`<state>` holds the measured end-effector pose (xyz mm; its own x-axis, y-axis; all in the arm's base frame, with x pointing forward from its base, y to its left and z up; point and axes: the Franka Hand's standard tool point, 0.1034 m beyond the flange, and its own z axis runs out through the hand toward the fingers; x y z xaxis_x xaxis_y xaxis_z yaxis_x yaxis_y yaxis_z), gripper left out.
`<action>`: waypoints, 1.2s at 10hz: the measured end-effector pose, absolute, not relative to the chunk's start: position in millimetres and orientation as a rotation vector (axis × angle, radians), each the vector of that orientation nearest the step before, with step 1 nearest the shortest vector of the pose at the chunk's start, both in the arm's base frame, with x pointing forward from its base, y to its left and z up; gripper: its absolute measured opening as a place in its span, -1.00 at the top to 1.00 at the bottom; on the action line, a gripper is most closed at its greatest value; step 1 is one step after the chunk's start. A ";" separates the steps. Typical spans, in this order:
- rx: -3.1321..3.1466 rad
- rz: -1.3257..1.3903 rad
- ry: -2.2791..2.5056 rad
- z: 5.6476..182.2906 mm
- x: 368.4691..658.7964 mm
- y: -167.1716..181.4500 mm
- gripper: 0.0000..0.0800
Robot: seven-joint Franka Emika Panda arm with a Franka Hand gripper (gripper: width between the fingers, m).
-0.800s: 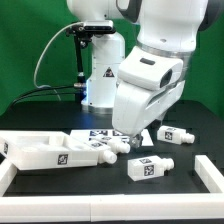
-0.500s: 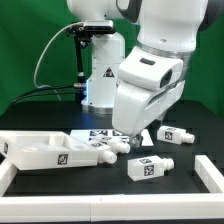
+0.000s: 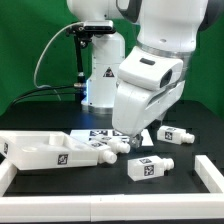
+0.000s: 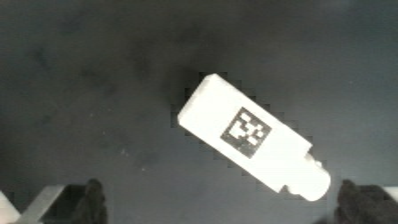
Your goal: Assemble one leg
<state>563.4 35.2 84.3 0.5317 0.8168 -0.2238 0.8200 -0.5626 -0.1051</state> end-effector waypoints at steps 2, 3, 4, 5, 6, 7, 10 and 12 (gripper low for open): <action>2.738 -0.389 1.463 84.2 563.4 35.3 -0.62; 2.739 -0.389 1.463 84.1 563.3 35.3 -0.62; 2.739 -0.389 1.463 84.1 563.3 35.3 -0.62; 2.739 -0.388 1.463 83.9 563.1 35.3 -0.62; 2.726 -0.362 1.491 82.5 563.1 36.7 -0.62; 2.644 -0.241 1.641 77.0 558.5 40.0 -0.62; 2.493 -0.091 1.864 60.8 542.7 30.8 -0.62; 2.497 -0.099 1.860 61.5 542.8 31.7 -0.62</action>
Offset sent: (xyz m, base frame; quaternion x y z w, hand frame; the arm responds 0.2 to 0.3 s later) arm 0.0000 0.0000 0.0000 0.0000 0.0000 0.0000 1.0000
